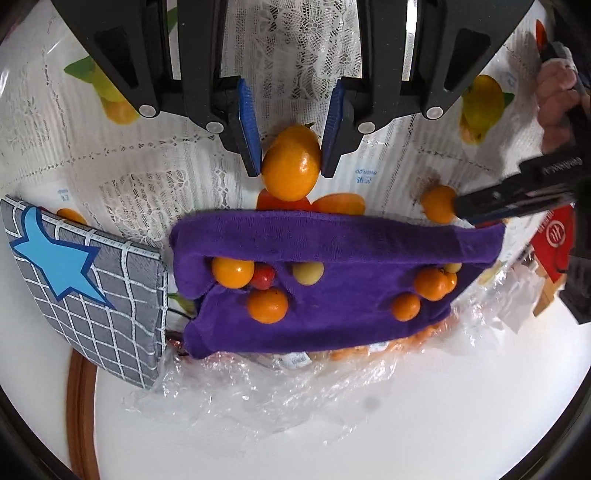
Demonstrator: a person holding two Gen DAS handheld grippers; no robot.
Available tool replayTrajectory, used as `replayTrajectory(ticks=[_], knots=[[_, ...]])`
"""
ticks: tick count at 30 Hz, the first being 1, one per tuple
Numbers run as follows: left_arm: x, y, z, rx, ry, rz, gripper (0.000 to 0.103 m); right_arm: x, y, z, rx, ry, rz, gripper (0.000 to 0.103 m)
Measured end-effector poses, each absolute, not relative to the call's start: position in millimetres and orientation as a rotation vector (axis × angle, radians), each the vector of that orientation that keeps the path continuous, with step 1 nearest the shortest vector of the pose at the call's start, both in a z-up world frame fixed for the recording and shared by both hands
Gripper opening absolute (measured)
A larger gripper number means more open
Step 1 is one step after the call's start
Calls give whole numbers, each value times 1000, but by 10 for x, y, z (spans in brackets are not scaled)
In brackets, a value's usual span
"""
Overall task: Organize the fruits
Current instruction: 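Grasp an orange with the left tool while the right tool holds its orange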
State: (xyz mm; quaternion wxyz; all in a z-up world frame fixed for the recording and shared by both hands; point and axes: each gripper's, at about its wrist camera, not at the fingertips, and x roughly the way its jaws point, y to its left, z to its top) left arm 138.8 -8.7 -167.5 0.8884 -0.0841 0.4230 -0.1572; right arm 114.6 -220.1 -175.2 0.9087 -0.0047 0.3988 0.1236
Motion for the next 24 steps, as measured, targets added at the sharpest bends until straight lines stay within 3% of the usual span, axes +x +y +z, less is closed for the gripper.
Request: replayTrajectory(ticks=[5, 9, 24], knots=[[1431, -336, -1747, -124, 904, -354, 47, 1167, -2232, -1764, 27, 828, 271, 33], [1445, -447, -1757, -91, 898, -353, 32, 1180, -2291, -1764, 76, 828, 279, 33], [1319, -109, -1714, -148, 842, -291, 31, 1173, -2271, -1753, 71, 815, 281, 33]])
